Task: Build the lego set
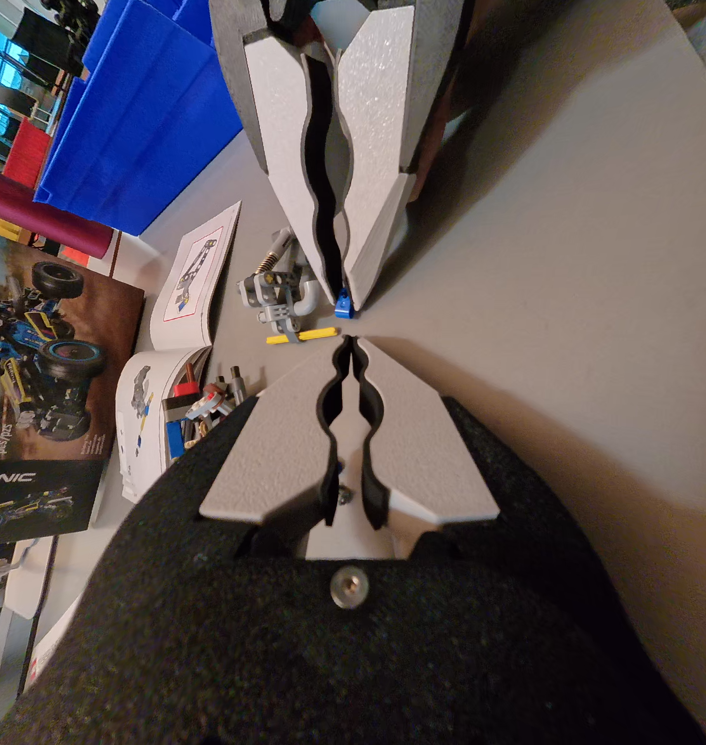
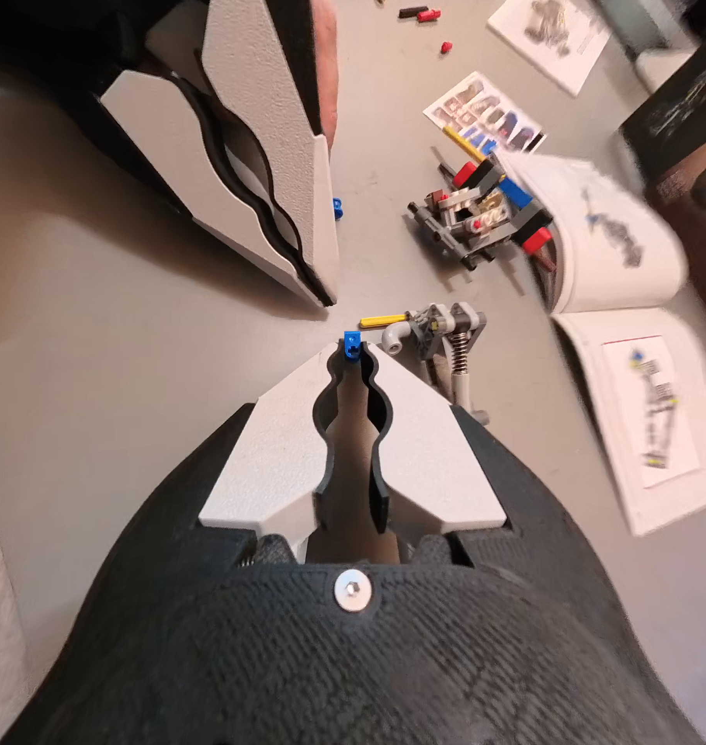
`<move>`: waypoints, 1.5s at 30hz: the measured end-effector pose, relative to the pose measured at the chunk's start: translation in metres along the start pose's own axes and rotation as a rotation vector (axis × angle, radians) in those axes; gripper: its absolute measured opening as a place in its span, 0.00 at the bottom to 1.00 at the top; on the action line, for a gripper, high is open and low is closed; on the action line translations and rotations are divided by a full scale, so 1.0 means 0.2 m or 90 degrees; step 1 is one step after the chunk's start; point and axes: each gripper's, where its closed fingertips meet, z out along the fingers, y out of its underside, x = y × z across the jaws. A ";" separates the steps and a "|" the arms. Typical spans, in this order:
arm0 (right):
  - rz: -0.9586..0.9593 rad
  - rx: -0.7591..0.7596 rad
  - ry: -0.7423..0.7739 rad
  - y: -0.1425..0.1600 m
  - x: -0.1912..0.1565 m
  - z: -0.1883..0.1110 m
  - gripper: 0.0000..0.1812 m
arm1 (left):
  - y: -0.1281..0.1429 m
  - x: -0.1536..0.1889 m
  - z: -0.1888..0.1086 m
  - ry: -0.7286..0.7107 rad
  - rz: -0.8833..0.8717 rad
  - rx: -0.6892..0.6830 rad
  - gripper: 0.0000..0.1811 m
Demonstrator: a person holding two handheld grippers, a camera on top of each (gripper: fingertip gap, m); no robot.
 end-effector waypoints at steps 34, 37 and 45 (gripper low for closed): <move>0.111 0.026 -0.018 -0.05 0.18 -0.24 0.10 | 0.00 0.06 -0.15 0.004 -0.340 -0.053 0.03; 0.147 0.003 -0.040 0.00 0.25 -0.17 0.16 | -0.01 0.10 -0.14 0.011 -0.361 -0.070 0.03; 0.095 -0.066 -0.095 0.10 0.21 -0.03 0.15 | -0.03 0.11 -0.09 0.003 -0.351 -0.097 0.03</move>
